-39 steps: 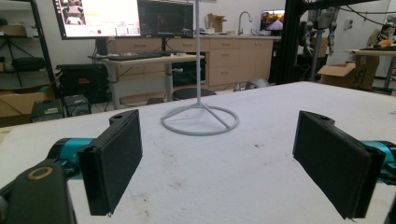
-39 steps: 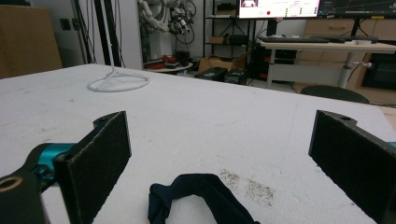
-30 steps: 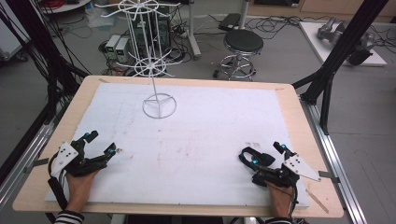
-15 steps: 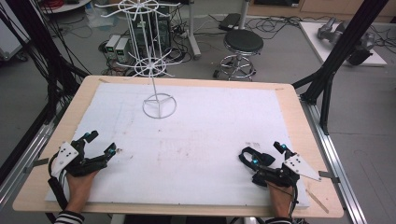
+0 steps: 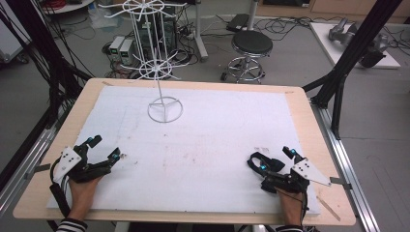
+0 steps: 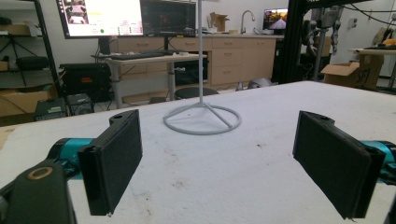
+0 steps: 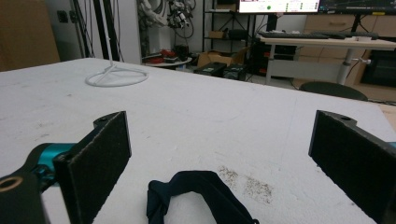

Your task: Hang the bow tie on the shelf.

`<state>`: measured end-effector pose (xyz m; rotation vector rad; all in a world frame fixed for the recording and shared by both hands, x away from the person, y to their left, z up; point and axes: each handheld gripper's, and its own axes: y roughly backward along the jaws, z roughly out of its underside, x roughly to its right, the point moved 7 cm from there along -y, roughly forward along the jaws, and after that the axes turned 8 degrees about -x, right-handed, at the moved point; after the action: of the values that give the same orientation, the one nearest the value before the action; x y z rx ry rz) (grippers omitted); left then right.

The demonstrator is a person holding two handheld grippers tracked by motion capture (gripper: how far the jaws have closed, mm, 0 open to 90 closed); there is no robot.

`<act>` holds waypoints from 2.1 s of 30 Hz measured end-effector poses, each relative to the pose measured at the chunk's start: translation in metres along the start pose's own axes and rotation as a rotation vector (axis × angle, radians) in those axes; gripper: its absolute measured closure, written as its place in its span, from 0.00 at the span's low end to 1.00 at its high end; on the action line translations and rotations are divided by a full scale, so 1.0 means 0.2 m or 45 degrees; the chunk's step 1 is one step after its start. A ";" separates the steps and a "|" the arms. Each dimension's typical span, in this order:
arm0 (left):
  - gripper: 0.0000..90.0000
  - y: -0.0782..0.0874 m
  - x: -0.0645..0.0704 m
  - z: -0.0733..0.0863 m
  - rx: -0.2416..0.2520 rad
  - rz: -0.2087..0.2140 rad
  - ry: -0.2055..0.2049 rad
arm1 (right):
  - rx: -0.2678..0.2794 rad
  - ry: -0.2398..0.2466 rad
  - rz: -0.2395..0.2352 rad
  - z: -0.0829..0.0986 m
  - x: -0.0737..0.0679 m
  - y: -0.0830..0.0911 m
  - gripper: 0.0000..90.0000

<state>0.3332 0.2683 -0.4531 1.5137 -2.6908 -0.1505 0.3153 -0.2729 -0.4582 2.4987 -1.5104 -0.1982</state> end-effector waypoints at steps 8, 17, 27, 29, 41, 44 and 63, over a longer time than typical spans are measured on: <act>0.18 0.00 0.00 0.00 -0.004 -0.004 -0.001 | -0.023 0.031 -0.036 -0.07 -0.03 0.03 0.05; 0.18 0.00 0.00 0.00 -0.008 -0.005 -0.003 | -0.187 0.071 -0.125 -0.14 -0.03 0.06 0.04; 0.18 0.00 0.00 0.00 -0.007 -0.005 -0.004 | -0.373 0.094 -0.235 -0.12 -0.01 0.07 0.04; 0.18 0.00 0.00 0.00 -0.006 -0.005 -0.003 | -0.428 0.125 -0.241 -0.11 0.00 0.07 0.04; 0.18 0.00 0.00 0.00 -0.005 -0.005 -0.004 | -0.595 0.180 -0.318 -0.07 -0.01 0.05 0.07; 0.18 0.00 0.00 0.00 -0.007 -0.005 -0.005 | -0.625 0.184 -0.350 -0.06 -0.02 0.04 0.07; 0.18 0.00 0.00 0.00 -0.008 -0.004 -0.005 | -0.904 0.302 -0.464 0.02 -0.07 -0.01 0.37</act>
<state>0.3335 0.2679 -0.4534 1.5181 -2.6882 -0.1615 0.3097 -0.2589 -0.4631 2.0831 -0.7047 -0.3970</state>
